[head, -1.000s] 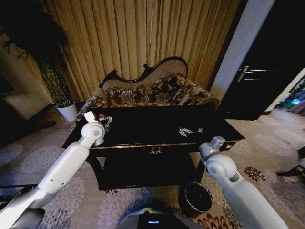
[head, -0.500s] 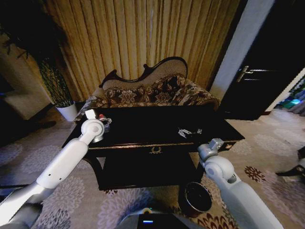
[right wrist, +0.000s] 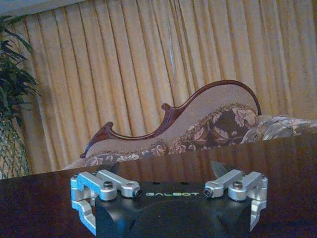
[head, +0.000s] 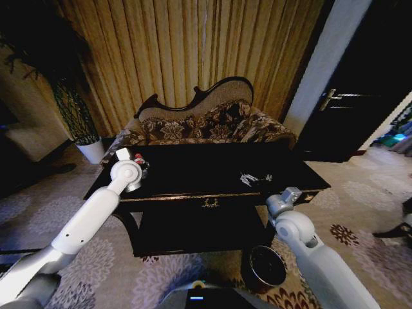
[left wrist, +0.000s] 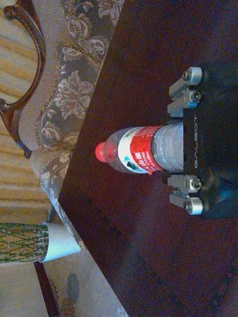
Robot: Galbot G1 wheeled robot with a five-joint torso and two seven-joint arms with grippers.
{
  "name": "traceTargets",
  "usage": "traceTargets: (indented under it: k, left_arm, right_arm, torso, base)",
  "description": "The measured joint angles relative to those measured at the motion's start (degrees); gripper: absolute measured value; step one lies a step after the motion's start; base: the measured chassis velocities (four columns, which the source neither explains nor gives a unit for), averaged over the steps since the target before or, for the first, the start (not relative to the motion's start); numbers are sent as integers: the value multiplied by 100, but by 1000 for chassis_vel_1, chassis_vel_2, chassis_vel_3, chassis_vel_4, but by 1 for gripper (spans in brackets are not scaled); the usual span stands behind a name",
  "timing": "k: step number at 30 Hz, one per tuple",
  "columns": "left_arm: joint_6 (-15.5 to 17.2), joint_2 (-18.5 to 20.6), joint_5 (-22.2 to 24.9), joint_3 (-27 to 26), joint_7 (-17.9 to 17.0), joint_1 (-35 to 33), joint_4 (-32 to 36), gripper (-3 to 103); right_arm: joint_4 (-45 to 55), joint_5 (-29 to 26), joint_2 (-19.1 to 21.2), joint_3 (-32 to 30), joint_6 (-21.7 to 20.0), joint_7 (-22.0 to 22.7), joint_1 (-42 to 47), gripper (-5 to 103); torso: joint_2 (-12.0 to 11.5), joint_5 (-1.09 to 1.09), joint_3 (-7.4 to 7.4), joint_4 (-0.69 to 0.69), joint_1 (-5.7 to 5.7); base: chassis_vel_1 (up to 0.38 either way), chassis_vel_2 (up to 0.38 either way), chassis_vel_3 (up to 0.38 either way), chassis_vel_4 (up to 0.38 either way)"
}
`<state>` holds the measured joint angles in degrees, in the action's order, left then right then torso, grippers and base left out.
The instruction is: Move to the front of the table and place the trash on the table into the trash bin.
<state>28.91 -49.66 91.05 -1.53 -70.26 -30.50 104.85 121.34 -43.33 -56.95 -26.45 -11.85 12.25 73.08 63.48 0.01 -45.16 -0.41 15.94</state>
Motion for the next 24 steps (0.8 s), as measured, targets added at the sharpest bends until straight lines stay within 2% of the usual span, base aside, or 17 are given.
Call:
traceTargets:
  k: [5,7,8,10,11,12,14,15,16,17,18,20,21,23,24]
  left_arm:
    - [-20,32,-145,-54,124,-59,23,38]
    - [-24,115,-581,-138,545,-170,109,34]
    - [-24,115,-581,-138,545,-170,109,34]
    - [-81,198,-1211,-200,1042,-290,138,34]
    - [-81,198,-1211,-200,1042,-290,138,34]
    - [-140,276,-1816,-246,1476,-409,135,34]
    - [-321,445,-2727,-381,2181,-637,134,34]
    - [-321,445,-2727,-381,2181,-637,134,34]
    - [-408,499,-2976,-439,2395,-722,142,34]
    - [-674,600,-3507,-557,2865,-920,164,34]
    - [-674,600,-3507,-557,2865,-920,164,34]
    - [-1313,768,-4425,-756,3758,-1267,175,34]
    - [-1313,768,-4425,-756,3758,-1267,175,34]
    - [-2025,943,-5135,-979,4595,-1574,218,34]
    - [-2025,943,-5135,-979,4595,-1574,218,34]
  right_arm:
    - [23,7,-8,3,30,3,6,100]
    - [139,-78,30,10,52,69,4,100]
    - [139,-78,30,10,52,69,4,100]
    - [268,-293,91,11,107,167,-6,100]
    - [268,-293,91,11,107,167,-6,100]
    - [359,-458,138,-12,120,197,-7,100]
    - [569,-797,281,-68,118,211,3,100]
    - [569,-797,281,-68,118,211,3,100]
    - [634,-904,328,-74,113,212,3,100]
    - [761,-1193,468,-67,95,214,-24,100]
    - [761,-1193,468,-67,95,214,-24,100]
    - [883,-1649,746,34,88,215,-171,100]
    - [883,-1649,746,34,88,215,-171,100]
    - [1006,-2147,1031,157,84,205,-364,100]
    - [1006,-2147,1031,157,84,205,-364,100]
  torso:
    - [0,-2,-1,0,0]
    - [0,-3,-1,1,0]
    - [0,-3,-1,1,0]
    - [0,-3,-1,0,1]
    - [0,-3,-1,0,1]
    - [0,-2,-1,0,0]
    - [0,-2,-1,0,0]
    - [0,-2,-1,0,0]
    - [0,-2,-1,1,0]
    - [0,-2,-1,0,0]
    - [0,-2,-1,0,0]
    - [0,-2,-1,0,0]
    - [0,-2,-1,0,0]
    - [0,-2,-1,2,0]
    - [0,-2,-1,2,0]
  base:
    - [0,0,0,0]
    - [0,0,0,0]
    - [0,0,0,0]
    - [0,0,0,0]
    - [0,0,0,0]
    - [0,0,0,0]
    - [0,0,0,0]
    - [0,0,0,0]
    - [0,0,0,0]
    - [0,0,0,0]
    - [0,0,0,0]
    - [0,0,0,0]
    - [0,0,0,0]
    - [0,0,0,0]
    - [0,0,0,0]
